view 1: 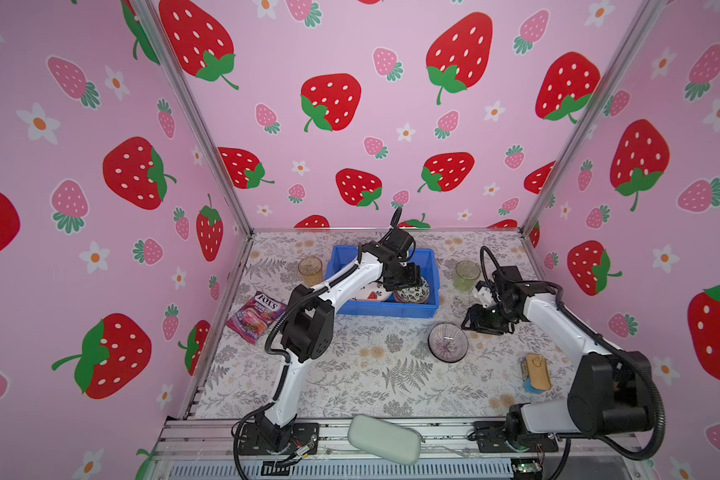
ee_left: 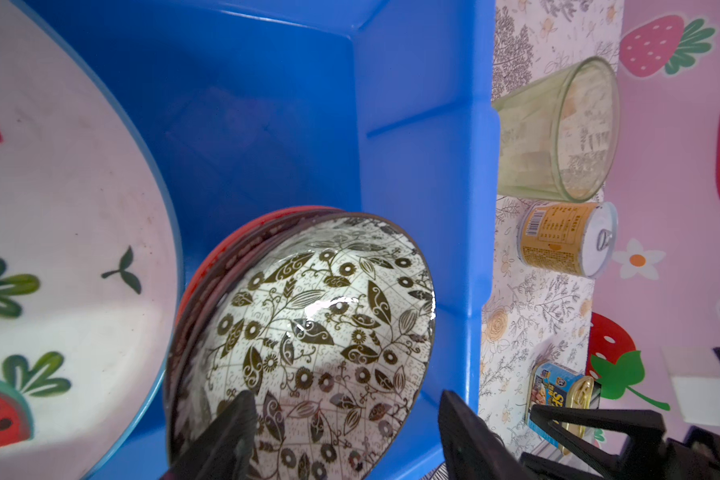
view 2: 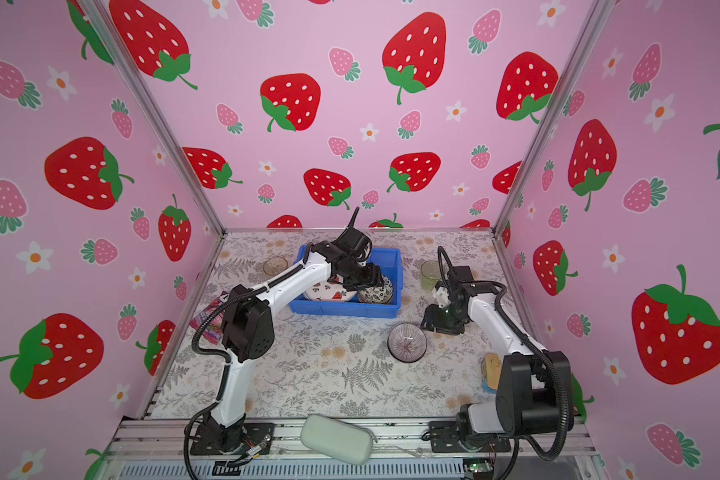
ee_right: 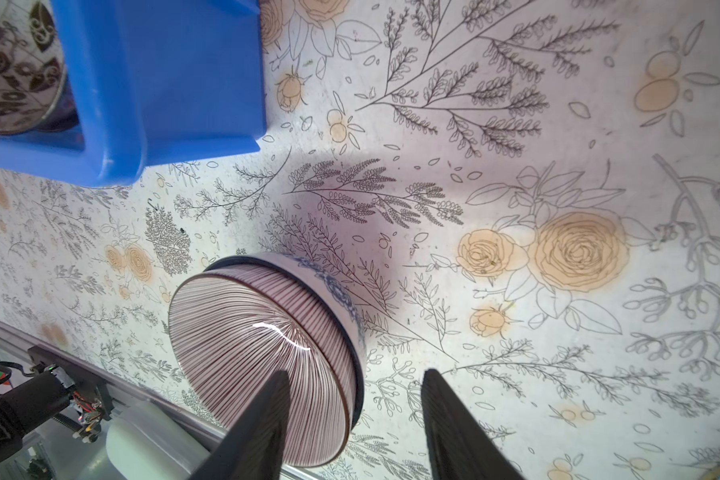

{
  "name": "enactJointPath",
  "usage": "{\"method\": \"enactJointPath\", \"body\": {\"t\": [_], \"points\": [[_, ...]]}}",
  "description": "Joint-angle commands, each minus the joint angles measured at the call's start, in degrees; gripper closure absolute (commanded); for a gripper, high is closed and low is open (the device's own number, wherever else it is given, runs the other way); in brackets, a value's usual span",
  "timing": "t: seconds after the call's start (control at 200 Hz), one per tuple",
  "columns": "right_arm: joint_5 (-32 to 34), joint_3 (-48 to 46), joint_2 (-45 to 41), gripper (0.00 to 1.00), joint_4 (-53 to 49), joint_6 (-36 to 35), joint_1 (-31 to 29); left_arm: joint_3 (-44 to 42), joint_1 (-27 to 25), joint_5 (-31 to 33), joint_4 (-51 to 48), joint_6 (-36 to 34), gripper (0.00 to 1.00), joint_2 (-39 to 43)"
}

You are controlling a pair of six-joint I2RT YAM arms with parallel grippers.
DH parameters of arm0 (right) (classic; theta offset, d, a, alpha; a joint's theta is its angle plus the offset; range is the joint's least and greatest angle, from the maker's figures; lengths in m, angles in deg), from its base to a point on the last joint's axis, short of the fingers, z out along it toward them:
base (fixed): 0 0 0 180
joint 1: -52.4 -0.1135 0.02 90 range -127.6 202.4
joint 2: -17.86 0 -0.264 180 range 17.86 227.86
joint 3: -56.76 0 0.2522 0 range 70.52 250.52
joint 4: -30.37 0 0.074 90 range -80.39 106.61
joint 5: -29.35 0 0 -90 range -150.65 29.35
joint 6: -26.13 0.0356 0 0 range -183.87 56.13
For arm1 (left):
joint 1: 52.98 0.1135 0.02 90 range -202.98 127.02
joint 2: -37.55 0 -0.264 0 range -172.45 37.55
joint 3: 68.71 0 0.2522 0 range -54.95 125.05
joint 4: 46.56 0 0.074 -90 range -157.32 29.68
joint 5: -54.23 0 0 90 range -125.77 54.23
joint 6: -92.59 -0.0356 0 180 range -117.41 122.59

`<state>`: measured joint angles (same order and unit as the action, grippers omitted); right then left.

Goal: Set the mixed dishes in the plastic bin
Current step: 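Grip the purple-striped bowl rim with the right gripper while left moves toward it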

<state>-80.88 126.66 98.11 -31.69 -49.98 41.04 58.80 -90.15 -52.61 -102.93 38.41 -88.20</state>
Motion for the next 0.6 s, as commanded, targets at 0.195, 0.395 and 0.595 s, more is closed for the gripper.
{"method": "enactJointPath", "body": {"t": [0.195,0.395,0.595], "points": [[5.9,-0.6,-1.2,0.52,0.1,2.1,-3.8,-0.7,0.3,-2.2,1.7,0.3,0.28,1.2],[7.5,-0.7,-0.1,0.54,0.8,2.9,-6.3,-0.7,0.3,-2.2,0.8,0.6,0.28,5.4],[8.8,-0.8,1.0,0.61,1.4,3.1,-8.1,-2.8,0.2,-1.1,0.3,0.7,0.28,10.4]]}}
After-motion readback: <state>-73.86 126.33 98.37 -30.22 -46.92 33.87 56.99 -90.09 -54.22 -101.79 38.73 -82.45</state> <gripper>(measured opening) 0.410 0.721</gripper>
